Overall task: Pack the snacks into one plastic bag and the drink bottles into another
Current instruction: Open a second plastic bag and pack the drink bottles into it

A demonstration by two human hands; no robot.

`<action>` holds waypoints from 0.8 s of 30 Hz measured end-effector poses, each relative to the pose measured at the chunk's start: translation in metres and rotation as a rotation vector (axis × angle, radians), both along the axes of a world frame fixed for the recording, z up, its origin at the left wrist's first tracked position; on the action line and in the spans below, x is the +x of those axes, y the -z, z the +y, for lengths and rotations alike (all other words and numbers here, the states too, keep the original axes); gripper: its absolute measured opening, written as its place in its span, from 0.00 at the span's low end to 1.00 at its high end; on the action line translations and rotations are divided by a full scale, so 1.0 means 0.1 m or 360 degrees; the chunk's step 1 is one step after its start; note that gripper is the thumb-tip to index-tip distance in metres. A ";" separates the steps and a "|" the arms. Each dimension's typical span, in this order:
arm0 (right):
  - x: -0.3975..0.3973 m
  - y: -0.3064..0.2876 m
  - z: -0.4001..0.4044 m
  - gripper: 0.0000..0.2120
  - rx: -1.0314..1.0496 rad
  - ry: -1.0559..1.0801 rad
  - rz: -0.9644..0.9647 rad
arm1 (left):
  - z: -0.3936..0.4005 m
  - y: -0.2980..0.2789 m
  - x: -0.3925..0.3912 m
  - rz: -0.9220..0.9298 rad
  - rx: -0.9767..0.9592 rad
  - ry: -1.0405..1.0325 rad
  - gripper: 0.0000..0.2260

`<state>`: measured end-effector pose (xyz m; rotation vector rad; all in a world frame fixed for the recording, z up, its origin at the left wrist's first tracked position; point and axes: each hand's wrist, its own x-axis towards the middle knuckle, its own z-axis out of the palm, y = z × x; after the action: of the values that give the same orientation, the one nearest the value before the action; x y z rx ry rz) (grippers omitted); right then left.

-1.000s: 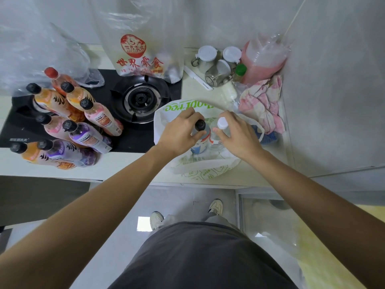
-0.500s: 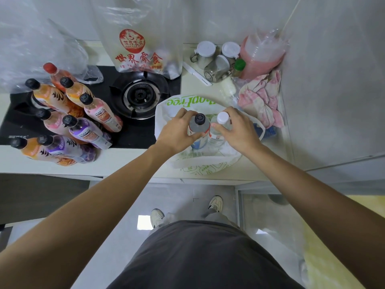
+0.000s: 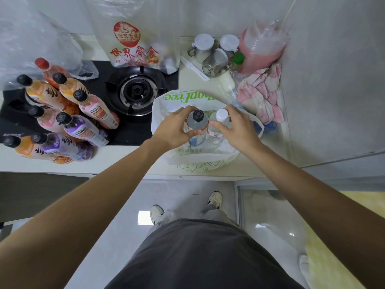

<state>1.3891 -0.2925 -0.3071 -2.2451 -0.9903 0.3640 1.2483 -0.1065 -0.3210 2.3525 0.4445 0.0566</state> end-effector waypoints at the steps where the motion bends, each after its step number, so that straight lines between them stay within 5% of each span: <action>1: 0.00 0.00 0.00 0.21 -0.0003 -0.0006 0.0001 | -0.01 0.00 -0.01 -0.0007 0.0003 -0.0004 0.26; 10: -0.01 -0.21 0.07 0.25 -0.0110 -0.0124 0.0138 | -0.02 -0.08 -0.10 -0.0001 -0.0014 -0.0084 0.31; 24: -0.45 -0.88 1.53 0.25 -0.0214 -0.0694 -0.0330 | 0.98 -0.70 -1.21 -0.0034 0.0437 -0.0575 0.29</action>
<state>1.3441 -0.1393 -0.2192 -2.2038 -1.6160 0.3987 1.1273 -0.0088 -0.2508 2.5043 0.8959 0.3303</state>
